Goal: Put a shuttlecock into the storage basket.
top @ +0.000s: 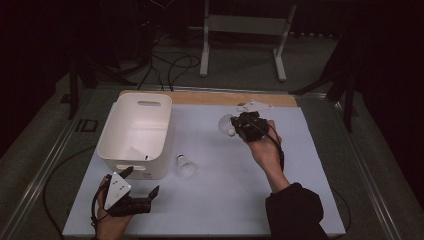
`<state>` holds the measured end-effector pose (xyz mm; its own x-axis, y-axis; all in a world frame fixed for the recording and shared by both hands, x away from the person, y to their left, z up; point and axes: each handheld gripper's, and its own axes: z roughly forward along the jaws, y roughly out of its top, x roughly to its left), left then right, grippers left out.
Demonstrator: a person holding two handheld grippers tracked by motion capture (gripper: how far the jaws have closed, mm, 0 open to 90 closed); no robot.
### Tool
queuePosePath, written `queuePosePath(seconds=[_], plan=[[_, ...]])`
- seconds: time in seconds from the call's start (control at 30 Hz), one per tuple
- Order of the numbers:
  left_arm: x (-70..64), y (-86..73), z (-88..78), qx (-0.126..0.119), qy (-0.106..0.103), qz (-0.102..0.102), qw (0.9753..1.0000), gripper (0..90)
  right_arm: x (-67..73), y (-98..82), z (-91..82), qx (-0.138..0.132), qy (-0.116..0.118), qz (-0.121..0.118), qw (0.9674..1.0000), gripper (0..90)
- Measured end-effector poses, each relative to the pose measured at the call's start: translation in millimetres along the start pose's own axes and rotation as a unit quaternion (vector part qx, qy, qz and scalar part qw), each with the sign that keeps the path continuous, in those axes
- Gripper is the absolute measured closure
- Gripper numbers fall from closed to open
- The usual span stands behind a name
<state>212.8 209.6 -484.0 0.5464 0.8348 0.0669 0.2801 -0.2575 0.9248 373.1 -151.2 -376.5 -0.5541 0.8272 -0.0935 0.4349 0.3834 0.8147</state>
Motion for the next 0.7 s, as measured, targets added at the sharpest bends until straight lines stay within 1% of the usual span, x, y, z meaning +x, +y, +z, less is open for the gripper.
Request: queuePosePath(seconds=[0.7], plan=[[0.0,0.0,0.1,0.001,0.000,0.001,1.0000,0.0,11.2,6.8,2.5,-0.008,0.013,-0.005,0.9999,89.3]])
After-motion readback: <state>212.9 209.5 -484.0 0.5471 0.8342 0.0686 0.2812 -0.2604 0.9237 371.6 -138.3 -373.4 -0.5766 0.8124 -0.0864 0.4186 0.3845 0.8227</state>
